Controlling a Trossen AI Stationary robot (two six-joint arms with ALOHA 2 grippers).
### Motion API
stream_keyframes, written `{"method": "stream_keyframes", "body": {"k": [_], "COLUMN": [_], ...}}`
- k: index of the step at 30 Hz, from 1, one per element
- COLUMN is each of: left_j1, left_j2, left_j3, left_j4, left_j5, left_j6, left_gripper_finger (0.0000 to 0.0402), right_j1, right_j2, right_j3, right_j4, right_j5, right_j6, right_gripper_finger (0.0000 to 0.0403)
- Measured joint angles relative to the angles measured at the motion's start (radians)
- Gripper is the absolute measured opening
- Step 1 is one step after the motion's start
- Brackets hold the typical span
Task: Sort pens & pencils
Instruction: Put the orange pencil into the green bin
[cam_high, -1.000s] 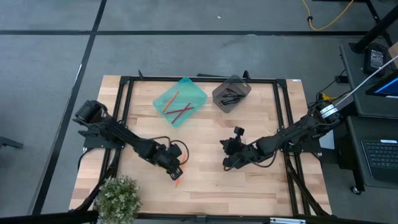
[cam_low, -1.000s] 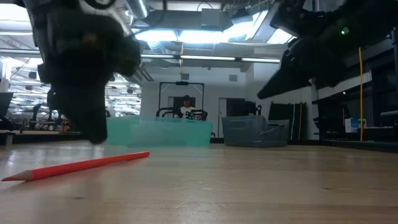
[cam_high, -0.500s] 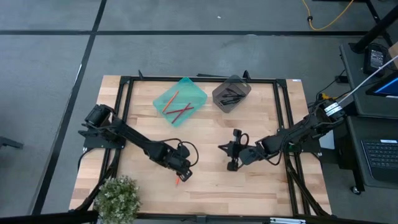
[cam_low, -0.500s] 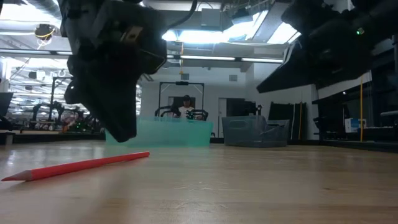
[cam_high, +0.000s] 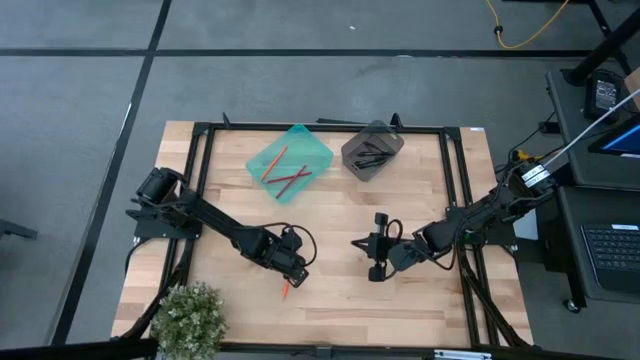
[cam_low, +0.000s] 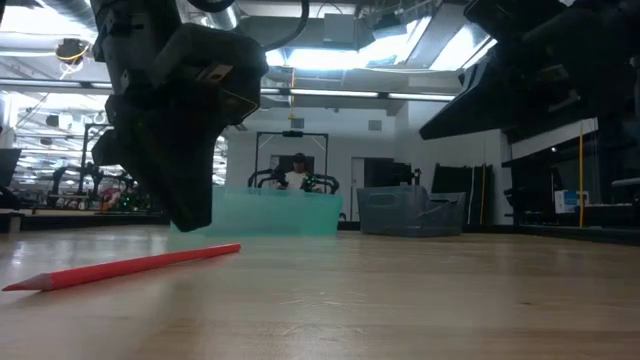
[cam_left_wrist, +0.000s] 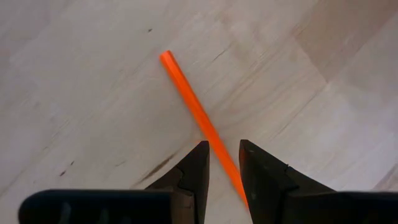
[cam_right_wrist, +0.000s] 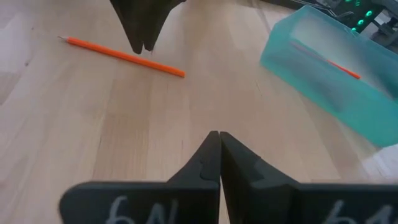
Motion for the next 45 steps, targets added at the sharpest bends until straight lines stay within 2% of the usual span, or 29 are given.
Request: {"method": "stream_keyframes", "body": {"k": [17, 23, 37, 45], "left_j1": [-0.001, -0.013, -0.044, -0.045], "left_j2": [0.086, 0.090, 0.093, 0.093], "left_j3": [0.004, 0.005, 0.003, 0.000], "left_j4": [0.006, -0.037, -0.070, -0.056], "left_j5": [0.018, 0.020, -0.040, -0.061], "left_j6": [-0.031, -0.019, 0.162, 0.235], "left_gripper_finger": [0.0081, 0.0078, 0.0014, 0.0021], "right_j1": [0.000, 0.000, 0.025, 0.025], "right_j2": [0.000, 0.000, 0.000, 0.000], "right_j3": [0.000, 0.000, 0.001, 0.001], "right_j4": [-0.001, -0.004, -0.004, -0.005], "right_j5": [-0.004, -0.008, -0.008, -0.008], "right_j6": [0.000, 0.001, 0.000, 0.003], "right_gripper_finger": [0.0004, 0.0004, 0.0004, 0.0004]}}
